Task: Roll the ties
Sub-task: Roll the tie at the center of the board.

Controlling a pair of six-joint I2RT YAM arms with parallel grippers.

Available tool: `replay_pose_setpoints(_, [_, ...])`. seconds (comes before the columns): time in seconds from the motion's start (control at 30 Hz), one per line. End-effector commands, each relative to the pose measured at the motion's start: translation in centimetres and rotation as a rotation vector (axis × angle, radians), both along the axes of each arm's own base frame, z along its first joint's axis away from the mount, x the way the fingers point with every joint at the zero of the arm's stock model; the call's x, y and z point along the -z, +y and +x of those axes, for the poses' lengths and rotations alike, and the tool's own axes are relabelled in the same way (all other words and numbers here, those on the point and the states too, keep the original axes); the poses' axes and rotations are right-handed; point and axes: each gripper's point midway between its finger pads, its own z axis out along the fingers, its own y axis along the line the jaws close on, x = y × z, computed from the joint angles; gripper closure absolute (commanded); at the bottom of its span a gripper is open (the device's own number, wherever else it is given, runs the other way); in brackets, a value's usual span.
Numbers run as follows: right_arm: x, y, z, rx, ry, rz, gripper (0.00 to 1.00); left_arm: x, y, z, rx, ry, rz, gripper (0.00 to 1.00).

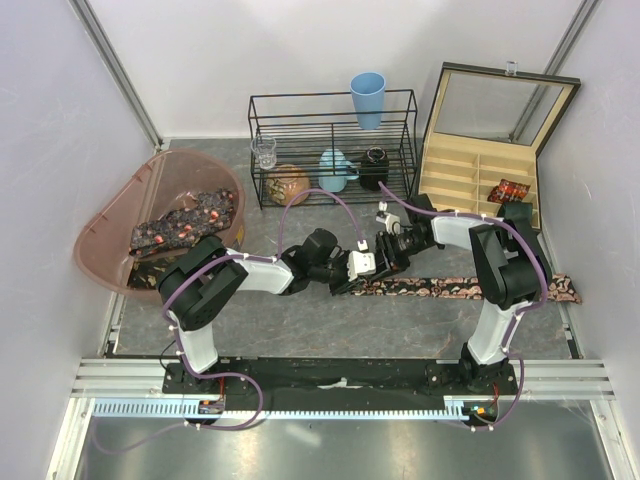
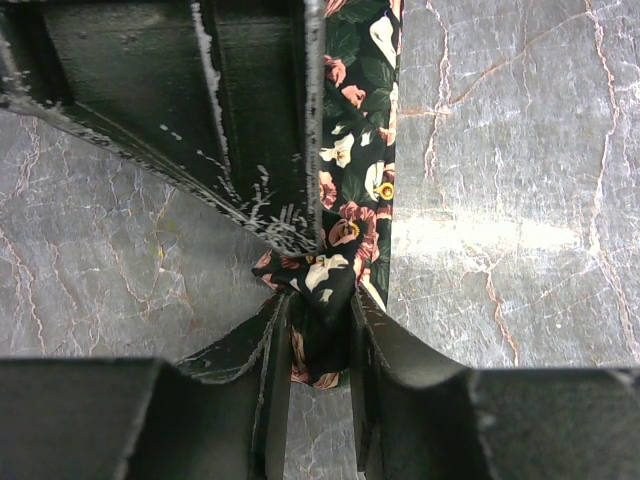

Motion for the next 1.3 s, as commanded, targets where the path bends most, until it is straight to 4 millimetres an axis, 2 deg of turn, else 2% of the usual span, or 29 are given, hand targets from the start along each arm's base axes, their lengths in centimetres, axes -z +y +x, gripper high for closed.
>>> replay_pose_setpoints(0.0, [-0.9,0.9,2.0,0.003,-0.048,0.021,0.63,7.3,5.4,-2.0,-0.065,0.1,0.282,0.67])
replay_pose_setpoints(0.13, [-0.7,1.3,1.6,-0.016,-0.032,0.031,0.67,7.3,5.2,-1.8,-0.067,0.099,0.281,0.68])
replay_pose_setpoints(0.5, [0.3,1.2,0.4,-0.066,0.004,0.0,0.67,7.4,5.2,-1.8,-0.074,0.106,0.282,0.67])
replay_pose_setpoints(0.53, [0.1,1.3,0.4,-0.07,0.006,0.008,0.69,7.4,5.2,-1.9,-0.074,0.107,0.283,0.67])
replay_pose_setpoints(0.67, [-1.2,1.4,0.7,-0.069,-0.032,0.024,0.93,7.4,5.2,-1.8,-0.076,0.108,0.284,0.67])
replay_pose_setpoints(0.73, [-2.0,1.5,1.1,-0.059,-0.049,0.029,1.0,7.5,5.2,-1.8,-0.079,0.114,0.287,0.67])
replay_pose_setpoints(0.97, [-4.2,1.1,1.3,-0.028,-0.1,0.015,1.0,7.6,5.5,-2.0,-0.094,0.125,0.293,0.65])
replay_pose_setpoints(1.07, [-4.2,0.9,1.1,-0.022,-0.1,0.004,1.0,7.7,5.5,-2.1,-0.094,0.131,0.295,0.64])
replay_pose_setpoints(1.27, [-2.8,0.0,0.5,-0.026,-0.085,-0.056,1.0,7.6,5.5,-2.0,-0.103,0.134,0.293,0.64])
